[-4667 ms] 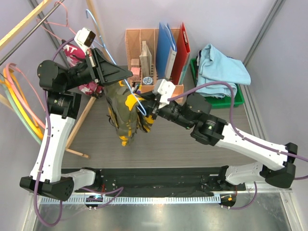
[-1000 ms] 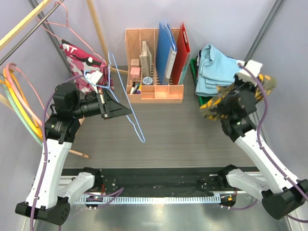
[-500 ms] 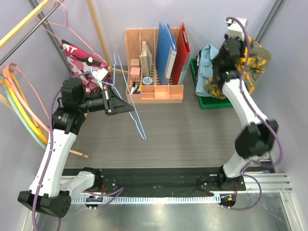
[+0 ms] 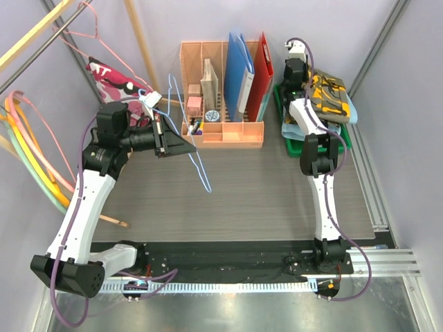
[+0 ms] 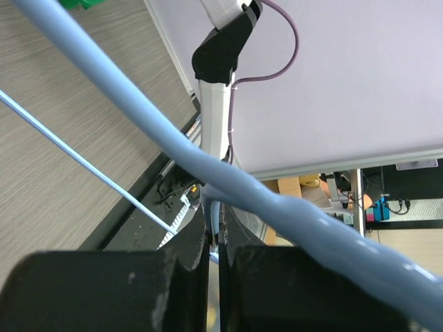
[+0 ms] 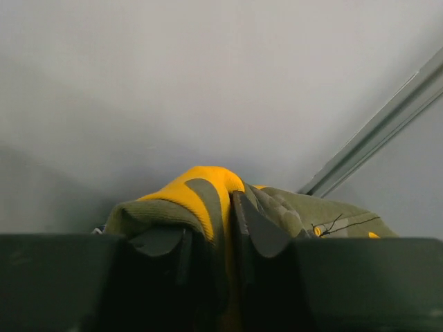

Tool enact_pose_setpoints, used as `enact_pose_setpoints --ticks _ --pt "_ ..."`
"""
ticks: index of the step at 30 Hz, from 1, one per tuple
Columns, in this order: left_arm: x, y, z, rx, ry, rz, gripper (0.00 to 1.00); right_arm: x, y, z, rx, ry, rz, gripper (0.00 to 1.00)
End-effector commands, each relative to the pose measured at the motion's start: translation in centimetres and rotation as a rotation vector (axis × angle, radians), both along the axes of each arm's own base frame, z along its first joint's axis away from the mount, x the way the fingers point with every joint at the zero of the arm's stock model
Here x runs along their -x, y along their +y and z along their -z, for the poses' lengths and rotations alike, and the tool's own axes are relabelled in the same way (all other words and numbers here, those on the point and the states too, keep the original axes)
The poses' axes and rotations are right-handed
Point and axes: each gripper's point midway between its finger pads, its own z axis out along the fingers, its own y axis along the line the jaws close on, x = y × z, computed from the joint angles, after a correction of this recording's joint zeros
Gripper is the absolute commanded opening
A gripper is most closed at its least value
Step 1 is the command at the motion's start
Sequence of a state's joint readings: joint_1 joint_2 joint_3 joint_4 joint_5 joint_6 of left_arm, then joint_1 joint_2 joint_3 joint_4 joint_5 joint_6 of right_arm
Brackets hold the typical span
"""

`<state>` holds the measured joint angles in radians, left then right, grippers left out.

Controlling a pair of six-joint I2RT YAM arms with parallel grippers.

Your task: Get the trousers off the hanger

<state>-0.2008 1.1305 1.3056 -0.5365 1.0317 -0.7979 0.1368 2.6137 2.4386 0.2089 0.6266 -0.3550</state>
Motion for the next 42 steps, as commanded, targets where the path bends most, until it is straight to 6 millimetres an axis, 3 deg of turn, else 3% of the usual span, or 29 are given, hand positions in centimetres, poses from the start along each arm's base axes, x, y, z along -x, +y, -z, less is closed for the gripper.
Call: enact_pose_setpoints --ticks 1,3,4,6,7,10,12,13,15,16,17,18,21,25,27,28,29,30,31,32,33,34,35,36,37,39,40,41,42 --pt "0.4 0.2 -2.1 -0.005 -0.106 0.005 0.00 0.4 -0.5 -5.2 -0.133 -0.141 -0.030 0.34" --pt "0.5 0.3 -2.2 -0.007 -0.112 0.000 0.00 1.1 -0.4 -5.4 -0.162 -0.121 -0.028 0.39" --pt "0.5 0.3 -2.1 -0.009 -0.112 -0.003 0.00 1.8 -0.5 -7.0 -0.173 -0.130 -0.027 0.46" --pt "0.5 0.4 -1.9 -0.013 -0.114 -0.008 0.00 2.8 -0.6 -7.2 -0.199 -0.083 -0.014 0.66" --pt "0.4 0.4 -1.8 -0.015 -0.113 -0.014 0.00 3.7 -0.6 -8.6 -0.204 -0.074 -0.014 0.69" --pt "-0.4 0.6 -0.6 -0.038 -0.097 -0.053 0.00 6.3 -0.9 -10.2 -0.237 -0.021 0.002 0.89" --pt "-0.8 0.7 0.7 -0.051 -0.064 -0.077 0.00 8.1 -1.4 -9.6 -0.243 0.057 0.030 0.96" --pt "-1.2 0.8 1.2 -0.062 -0.050 -0.101 0.00 9.0 -1.3 -9.1 -0.261 0.084 0.037 0.97" --pt "-1.3 1.0 1.9 -0.078 -0.032 -0.126 0.00 11.7 -1.4 -11.0 -0.276 0.108 0.036 1.00" --pt "-1.4 1.2 2.0 -0.082 -0.032 -0.144 0.00 12.6 -1.4 -9.4 -0.271 0.164 0.032 1.00" --pt "-1.0 1.3 1.6 -0.076 -0.047 -0.146 0.00 14.4 -1.1 -11.4 -0.310 0.139 0.011 1.00" --pt "-0.9 1.3 1.5 -0.070 -0.044 -0.152 0.00 15.4 -0.9 -10.0 -0.321 0.179 0.007 0.99" --pt "-0.1 1.3 0.6 -0.049 -0.046 -0.150 0.00 18.1 0.4 -10.9 -0.367 0.215 -0.082 1.00" --pt "0.8 1.4 -1.3 -0.018 -0.068 -0.153 0.00 22.3 1.7 -10.3 -0.473 0.322 -0.103 1.00" --pt "0.9 1.5 -1.7 -0.017 -0.068 -0.171 0.00 24.8 3.3 -8.2 -0.522 0.386 -0.119 0.99" --pt "1.1 1.6 -2.1 -0.011 -0.071 -0.180 0.00 26.6 3.9 -10.1 -0.533 0.348 -0.148 1.00" --pt "1.3 1.7 -2.4 -0.008 -0.077 -0.185 0.00 27.9 4.5 -10.5 -0.539 0.339 -0.160 1.00" --pt "1.3 1.8 -2.5 -0.012 -0.074 -0.198 0.00 29.3 6.3 -9.3 -0.540 0.370 -0.188 1.00" --pt "1.5 1.9 -2.7 -0.007 -0.075 -0.206 0.00 31.5 6.7 -11.2 -0.547 0.328 -0.215 1.00" --pt "1.5 2.0 -2.9 -0.008 -0.077 -0.216 0.00 32.8 7.6 -11.4 -0.546 0.327 -0.231 1.00" --pt "1.4 2.2 -2.8 -0.015 -0.070 -0.239 0.00 34.5 9.9 -10.6 -0.530 0.356 -0.277 1.00" --pt "1.4 2.3 -2.9 -0.014 -0.068 -0.247 0.00 37.0 10.4 -12.1 -0.537 0.322 -0.297 1.00" --pt "1.3 2.3 -2.9 -0.010 -0.056 -0.256 0.00 38.3 11.3 -12.0 -0.539 0.328 -0.321 1.00" --pt "1.3 2.3 -3.0 -0.008 -0.052 -0.260 0.00 39.6 12.3 -11.4 -0.547 0.349 -0.352 1.00" --pt "1.1 2.4 -3.0 -0.008 -0.049 -0.269 0.00 41.7 15.1 -11.0 -0.551 0.389 -0.441 1.00" --pt "1.0 2.4 -3.0 -0.004 -0.036 -0.278 0.00 44.7 16.9 -10.4 -0.561 0.426 -0.526 1.00" --pt "0.9 2.4 -3.1 -0.004 -0.032 -0.287 0.00 46.6 19.2 -10.1 -0.553 0.456 -0.619 0.99" --pt "0.8 2.4 -3.1 -0.002 -0.024 -0.292 0.00 48.2 19.9 -10.4 -0.559 0.449 -0.671 0.99" --pt "0.7 2.5 -3.2 -0.002 -0.022 -0.302 0.00 49.3 20.8 -9.4 -0.545 0.479 -0.706 0.98"
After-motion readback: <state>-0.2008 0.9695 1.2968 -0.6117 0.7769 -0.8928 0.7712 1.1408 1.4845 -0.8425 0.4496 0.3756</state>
